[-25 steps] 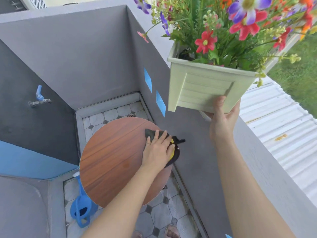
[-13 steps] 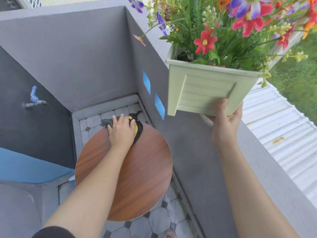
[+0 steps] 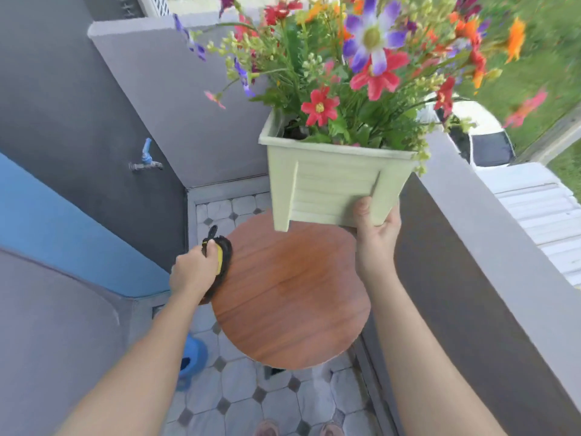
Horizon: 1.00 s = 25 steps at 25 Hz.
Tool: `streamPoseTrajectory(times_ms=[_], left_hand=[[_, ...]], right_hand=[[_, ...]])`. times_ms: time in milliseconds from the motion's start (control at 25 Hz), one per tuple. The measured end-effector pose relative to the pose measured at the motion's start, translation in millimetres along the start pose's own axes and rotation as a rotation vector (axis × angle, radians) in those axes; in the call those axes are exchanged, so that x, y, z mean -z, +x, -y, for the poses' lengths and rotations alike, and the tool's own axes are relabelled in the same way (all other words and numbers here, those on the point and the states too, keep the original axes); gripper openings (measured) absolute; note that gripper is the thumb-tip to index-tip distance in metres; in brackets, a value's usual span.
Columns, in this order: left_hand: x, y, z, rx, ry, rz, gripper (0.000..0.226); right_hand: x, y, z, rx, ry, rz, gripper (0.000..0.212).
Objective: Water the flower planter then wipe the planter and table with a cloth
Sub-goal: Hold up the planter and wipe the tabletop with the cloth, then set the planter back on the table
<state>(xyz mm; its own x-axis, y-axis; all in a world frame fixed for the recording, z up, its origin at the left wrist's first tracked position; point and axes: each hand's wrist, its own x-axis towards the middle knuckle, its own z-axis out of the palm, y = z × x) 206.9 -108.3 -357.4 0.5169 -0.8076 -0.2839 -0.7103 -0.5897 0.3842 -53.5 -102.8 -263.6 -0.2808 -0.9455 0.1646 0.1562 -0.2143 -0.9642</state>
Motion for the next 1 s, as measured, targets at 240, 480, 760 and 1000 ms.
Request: streamPoseTrajectory(times_ms=[240,480,760,1000], left_hand=[[-6.8,-33.6,42.1,0.019,-0.406,0.045,0.052],[-23.4,-49.4,62.9,0.095,-0.754,0.101,0.047],[-18.4,-57.7,62.8,0.058,-0.775,0.090,0.046],[-5.5,-77.6,50.7,0.040,-0.436,-0.187,0.037]], right_hand=[[-17.3,-59.4,-48.4,-0.064,-0.019,0.051,0.055],[-14.0,-93.7,-78.8,-0.044,-0.044,0.072,0.063],[-10.6,-105.6,-78.9,-0.021,-0.255,0.003,0.065],[-0.9,-121.7,-71.8,0.068,-0.563,-0.187,0.028]])
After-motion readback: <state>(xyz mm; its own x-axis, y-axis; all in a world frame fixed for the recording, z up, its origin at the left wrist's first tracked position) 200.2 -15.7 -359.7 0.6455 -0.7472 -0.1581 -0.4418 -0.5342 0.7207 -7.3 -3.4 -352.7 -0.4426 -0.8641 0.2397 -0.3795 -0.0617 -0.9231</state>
